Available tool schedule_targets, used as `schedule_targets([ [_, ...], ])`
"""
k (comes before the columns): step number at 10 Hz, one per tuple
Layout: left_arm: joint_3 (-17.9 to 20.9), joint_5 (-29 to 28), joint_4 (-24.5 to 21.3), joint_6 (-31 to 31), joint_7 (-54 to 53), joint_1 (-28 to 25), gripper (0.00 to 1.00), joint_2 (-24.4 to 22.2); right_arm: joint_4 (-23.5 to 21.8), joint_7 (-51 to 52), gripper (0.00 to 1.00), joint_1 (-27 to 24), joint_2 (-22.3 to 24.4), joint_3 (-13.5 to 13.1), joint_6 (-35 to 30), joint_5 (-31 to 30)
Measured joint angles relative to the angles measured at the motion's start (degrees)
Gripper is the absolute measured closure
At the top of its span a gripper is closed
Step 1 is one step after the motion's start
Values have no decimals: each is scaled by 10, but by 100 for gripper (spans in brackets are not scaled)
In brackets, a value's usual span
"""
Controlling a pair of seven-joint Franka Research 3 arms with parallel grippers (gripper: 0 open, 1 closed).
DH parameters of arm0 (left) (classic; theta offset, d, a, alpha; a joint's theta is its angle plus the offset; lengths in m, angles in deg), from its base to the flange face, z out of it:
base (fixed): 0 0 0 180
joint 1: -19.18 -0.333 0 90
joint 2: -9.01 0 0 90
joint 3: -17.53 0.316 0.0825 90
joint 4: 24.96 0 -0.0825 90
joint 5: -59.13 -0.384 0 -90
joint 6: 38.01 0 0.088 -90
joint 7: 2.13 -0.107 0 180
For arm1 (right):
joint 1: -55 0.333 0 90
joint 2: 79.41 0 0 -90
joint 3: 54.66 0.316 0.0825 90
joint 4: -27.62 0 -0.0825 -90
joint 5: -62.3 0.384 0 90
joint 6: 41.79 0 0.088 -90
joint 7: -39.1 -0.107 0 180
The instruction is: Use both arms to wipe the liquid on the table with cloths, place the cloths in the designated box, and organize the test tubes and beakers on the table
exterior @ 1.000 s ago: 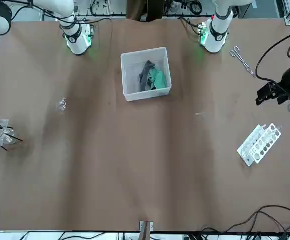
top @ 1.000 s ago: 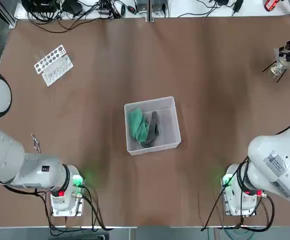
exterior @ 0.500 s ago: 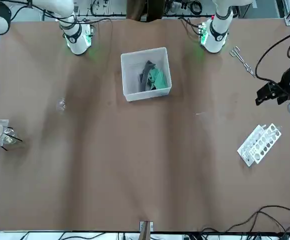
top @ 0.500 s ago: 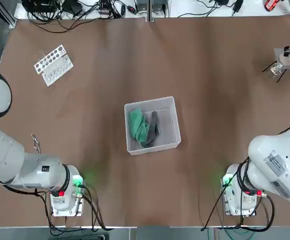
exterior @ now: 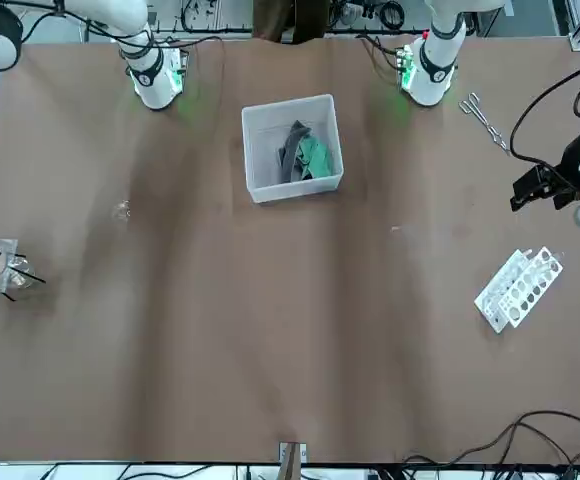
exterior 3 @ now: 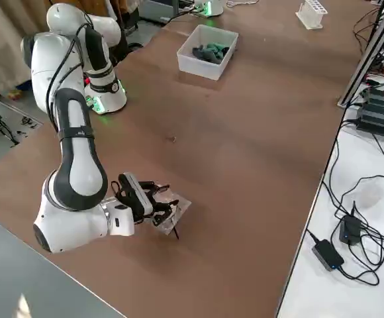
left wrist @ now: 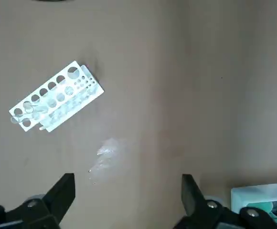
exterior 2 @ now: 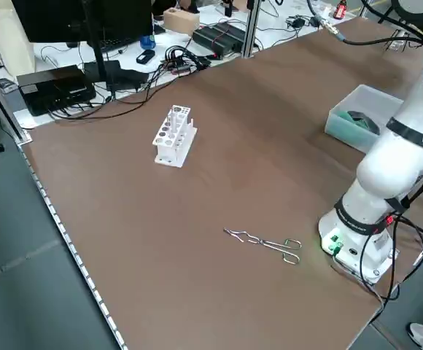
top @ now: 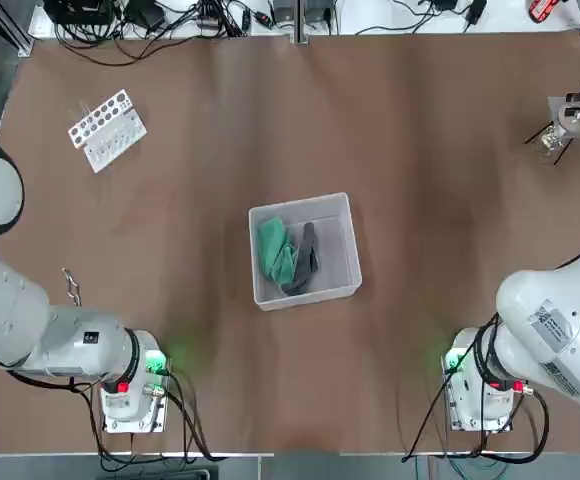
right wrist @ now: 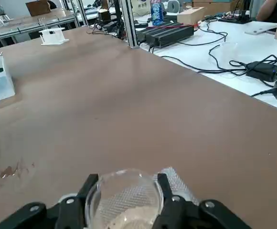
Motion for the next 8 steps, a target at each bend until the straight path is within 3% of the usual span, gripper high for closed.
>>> schedule_targets([
  [3, 0, 0, 0, 0, 0, 0, 2, 0, 1, 0, 7, 0, 0, 1, 0, 0],
  [5, 0, 0, 0, 0, 0, 1, 2, 0, 1, 0, 0, -1, 0, 1, 0, 0],
  [8, 0, 0, 0, 0, 0, 1, 2, 0, 3, 0, 1, -18, 0, 0, -6, 0],
])
